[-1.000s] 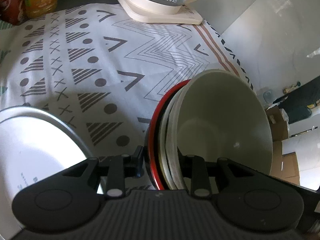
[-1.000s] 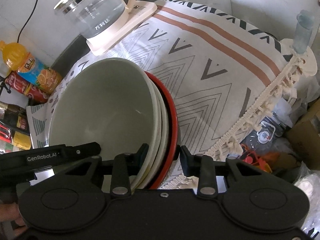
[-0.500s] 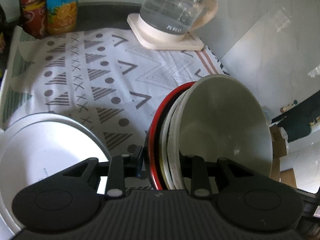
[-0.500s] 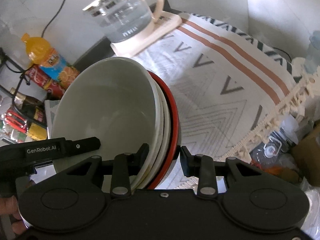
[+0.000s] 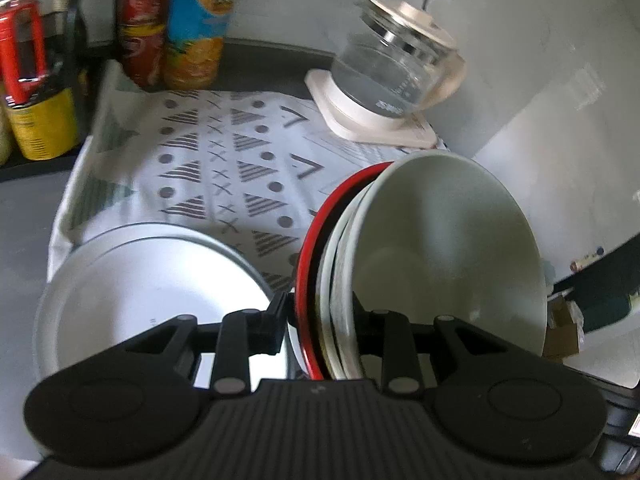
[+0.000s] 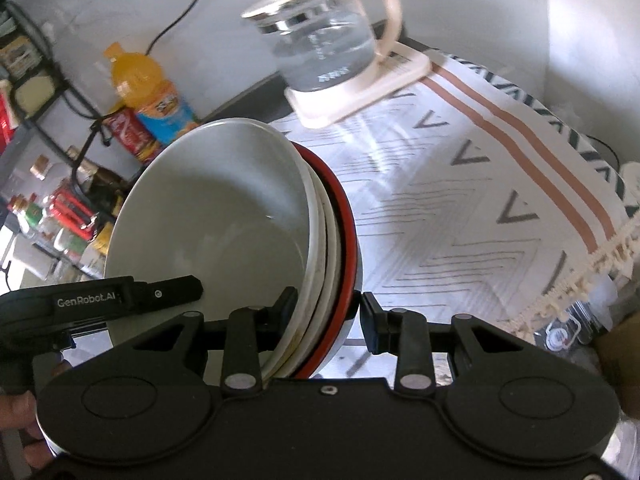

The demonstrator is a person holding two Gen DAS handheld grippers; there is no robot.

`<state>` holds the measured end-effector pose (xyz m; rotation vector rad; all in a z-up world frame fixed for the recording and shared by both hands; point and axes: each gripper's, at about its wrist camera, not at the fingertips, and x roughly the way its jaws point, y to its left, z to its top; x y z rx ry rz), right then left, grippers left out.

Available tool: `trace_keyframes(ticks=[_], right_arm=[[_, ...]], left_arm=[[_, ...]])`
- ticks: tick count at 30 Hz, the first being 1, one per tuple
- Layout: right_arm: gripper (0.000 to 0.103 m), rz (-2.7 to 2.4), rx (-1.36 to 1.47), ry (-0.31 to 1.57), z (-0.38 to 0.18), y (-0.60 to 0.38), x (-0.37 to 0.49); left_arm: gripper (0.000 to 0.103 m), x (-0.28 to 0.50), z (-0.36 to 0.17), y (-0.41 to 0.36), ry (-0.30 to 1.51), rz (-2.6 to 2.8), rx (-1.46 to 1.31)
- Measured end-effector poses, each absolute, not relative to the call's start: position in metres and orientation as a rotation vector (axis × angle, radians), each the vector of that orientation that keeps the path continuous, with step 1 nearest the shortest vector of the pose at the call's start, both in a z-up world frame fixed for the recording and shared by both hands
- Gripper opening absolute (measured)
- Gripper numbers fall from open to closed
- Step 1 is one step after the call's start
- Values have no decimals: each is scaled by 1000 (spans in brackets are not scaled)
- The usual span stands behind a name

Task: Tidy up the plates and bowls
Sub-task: 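Lift the bowl stack with both grippers and carry it over the plate stack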

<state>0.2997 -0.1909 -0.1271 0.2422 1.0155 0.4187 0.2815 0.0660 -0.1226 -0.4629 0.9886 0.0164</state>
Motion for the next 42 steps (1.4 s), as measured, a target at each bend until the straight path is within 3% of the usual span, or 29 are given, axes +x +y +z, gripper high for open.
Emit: trace_keyframes(ticks=[42], right_arm=[[33, 657, 65, 1128, -148, -66, 272]], left_arm=[[28, 208, -157, 175, 1009, 265, -595]])
